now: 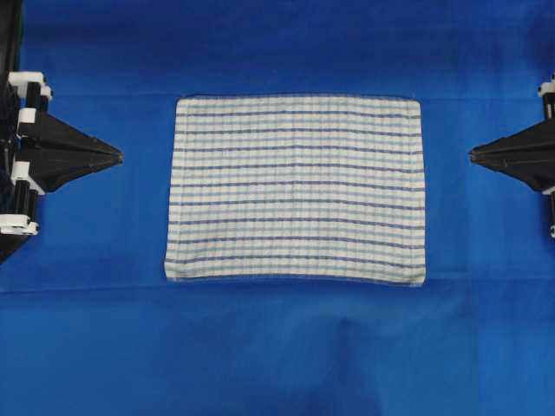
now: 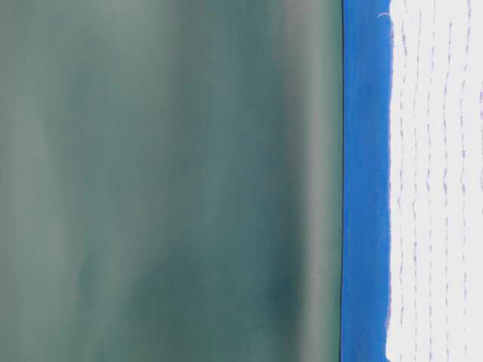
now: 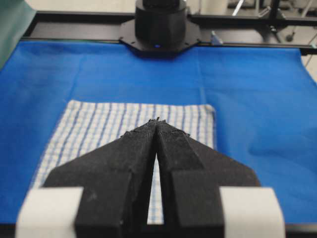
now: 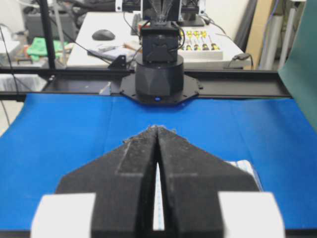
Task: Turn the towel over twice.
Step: 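Move both grippers toward the far corners of the striped towel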
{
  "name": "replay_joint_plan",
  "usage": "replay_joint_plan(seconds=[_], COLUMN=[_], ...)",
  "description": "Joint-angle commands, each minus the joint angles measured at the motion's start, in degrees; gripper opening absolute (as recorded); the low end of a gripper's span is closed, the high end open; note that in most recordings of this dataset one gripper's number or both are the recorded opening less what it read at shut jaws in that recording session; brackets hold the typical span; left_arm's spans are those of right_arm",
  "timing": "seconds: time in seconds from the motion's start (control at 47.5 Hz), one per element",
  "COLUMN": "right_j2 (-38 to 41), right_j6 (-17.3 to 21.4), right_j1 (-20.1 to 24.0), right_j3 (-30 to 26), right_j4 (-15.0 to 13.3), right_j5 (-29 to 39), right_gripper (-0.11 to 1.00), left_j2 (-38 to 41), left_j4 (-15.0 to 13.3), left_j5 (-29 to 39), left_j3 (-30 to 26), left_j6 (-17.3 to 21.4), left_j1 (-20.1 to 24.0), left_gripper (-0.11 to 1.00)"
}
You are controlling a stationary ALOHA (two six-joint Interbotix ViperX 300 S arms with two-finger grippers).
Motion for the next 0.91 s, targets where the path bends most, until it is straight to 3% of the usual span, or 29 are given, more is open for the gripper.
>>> replay_joint_plan(seconds=[0.0, 0.232, 0.653, 0.758, 0.885], right_j2=[0.62, 2.9, 13.71, 18.81, 24.79], right_j6=[0.0, 0.35, 0.62, 0.62, 0.53], right_j1=[-0.97, -6.94, -20.48, -22.94, -25.4], right_j3=[-1.67, -2.72, -2.46, -2.81, -3.52], right_j4=[0.09, 0.26, 1.93, 2.02, 2.02], right_j5=[-0.26, 4.13, 7.91, 8.0, 7.82], right_gripper=[0.0, 0.0, 0.01, 0.05, 0.42], left_j2=[0.88, 3.6, 15.29, 18.72, 23.64], left_j4=[-0.97, -0.88, -0.97, -1.14, -1.14], left_j5=[-0.7, -1.58, -2.81, -4.48, -6.15], left_j3=[-1.41, -1.41, -1.05, -1.05, -1.05], left_j6=[0.18, 1.49, 1.41, 1.32, 1.32], left_j1=[0.62, 3.25, 13.45, 15.38, 18.28], left_gripper=[0.0, 0.0, 0.02, 0.23, 0.63])
